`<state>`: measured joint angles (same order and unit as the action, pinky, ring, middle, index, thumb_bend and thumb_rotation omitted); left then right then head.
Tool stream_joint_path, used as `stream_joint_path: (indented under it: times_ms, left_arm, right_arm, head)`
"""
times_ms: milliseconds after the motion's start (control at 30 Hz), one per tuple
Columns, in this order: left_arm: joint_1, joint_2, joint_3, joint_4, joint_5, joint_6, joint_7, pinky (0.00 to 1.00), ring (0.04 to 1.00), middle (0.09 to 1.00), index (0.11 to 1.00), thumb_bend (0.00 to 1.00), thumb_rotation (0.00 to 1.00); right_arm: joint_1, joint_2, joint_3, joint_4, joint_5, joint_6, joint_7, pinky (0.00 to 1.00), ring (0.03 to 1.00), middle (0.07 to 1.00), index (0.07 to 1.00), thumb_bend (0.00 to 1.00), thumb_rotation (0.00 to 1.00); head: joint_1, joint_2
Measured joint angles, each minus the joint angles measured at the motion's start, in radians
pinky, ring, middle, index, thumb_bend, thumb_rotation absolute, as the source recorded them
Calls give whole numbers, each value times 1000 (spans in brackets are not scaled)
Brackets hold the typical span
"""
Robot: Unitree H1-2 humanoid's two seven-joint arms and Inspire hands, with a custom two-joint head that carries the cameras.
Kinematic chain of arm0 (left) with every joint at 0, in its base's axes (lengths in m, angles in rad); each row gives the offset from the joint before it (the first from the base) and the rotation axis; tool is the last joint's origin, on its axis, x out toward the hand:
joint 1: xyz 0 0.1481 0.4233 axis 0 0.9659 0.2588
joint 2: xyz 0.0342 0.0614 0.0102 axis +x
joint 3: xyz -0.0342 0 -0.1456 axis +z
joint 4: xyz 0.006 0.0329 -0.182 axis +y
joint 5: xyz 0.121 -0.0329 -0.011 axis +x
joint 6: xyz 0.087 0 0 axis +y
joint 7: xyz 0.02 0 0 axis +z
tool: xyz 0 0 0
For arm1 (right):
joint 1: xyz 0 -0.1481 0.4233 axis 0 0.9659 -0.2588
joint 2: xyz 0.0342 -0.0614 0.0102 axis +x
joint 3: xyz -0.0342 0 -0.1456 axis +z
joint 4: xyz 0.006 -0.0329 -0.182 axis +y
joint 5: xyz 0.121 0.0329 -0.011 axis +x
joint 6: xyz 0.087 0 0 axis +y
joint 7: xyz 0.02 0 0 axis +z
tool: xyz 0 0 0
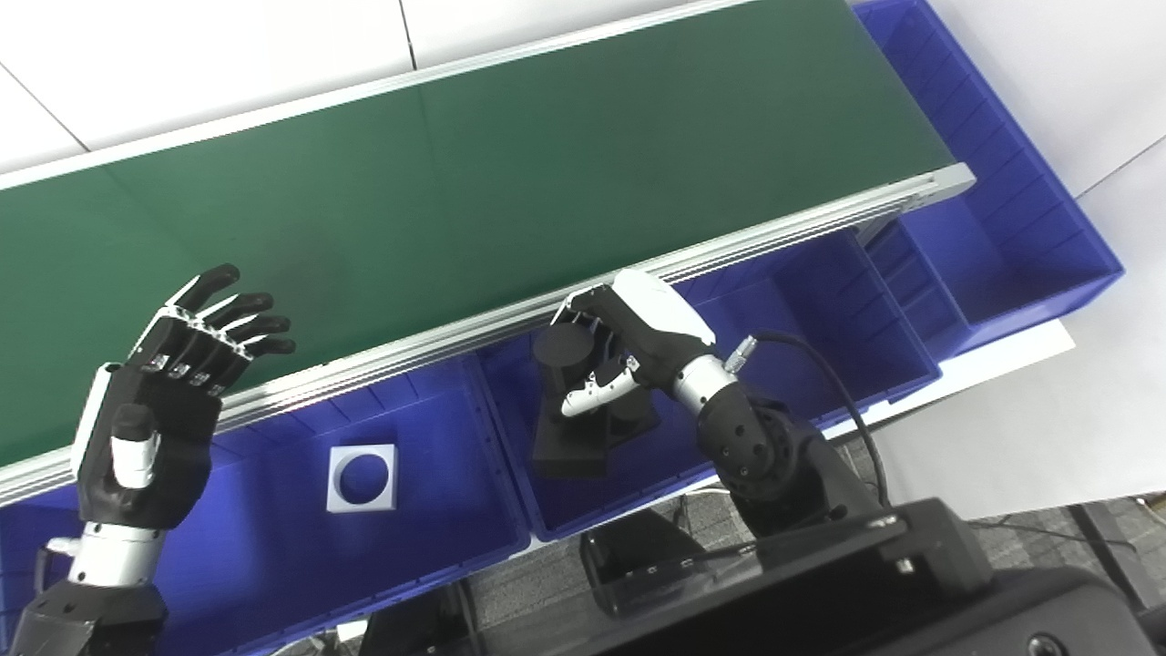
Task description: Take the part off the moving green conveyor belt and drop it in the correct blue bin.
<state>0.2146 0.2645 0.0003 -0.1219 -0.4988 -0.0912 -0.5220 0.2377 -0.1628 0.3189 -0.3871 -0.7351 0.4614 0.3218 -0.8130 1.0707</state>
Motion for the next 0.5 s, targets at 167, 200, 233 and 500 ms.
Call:
stream_joint_path:
  times_ms: [167, 200, 233, 500]
  left_arm:
    - [-1, 0, 0, 3, 0, 0, -2, 624, 685, 742, 832, 844, 714]
    - [-1, 0, 0, 3, 0, 0, -2, 624, 685, 742, 831, 845, 713]
    - [-2, 0, 0, 3, 0, 0, -2, 625, 685, 742, 830, 844, 713]
    - [-3, 0, 0, 6, 0, 0, -2, 625, 683, 740, 828, 844, 707]
  right_arm:
    - [-3, -12, -12, -33, -1, 7, 125, 591, 626, 662, 697, 739, 671]
    - [-4, -17, -12, -37, -5, 8, 149, 600, 633, 669, 703, 744, 699]
    - [-5, -20, -12, -39, -10, 8, 164, 609, 637, 674, 707, 750, 747]
    - [-11, -22, -24, -51, -36, 8, 232, 629, 660, 691, 720, 814, 733]
  head:
    - [0, 0]
    - [3, 0]
    - [3, -2]
    - [3, -3]
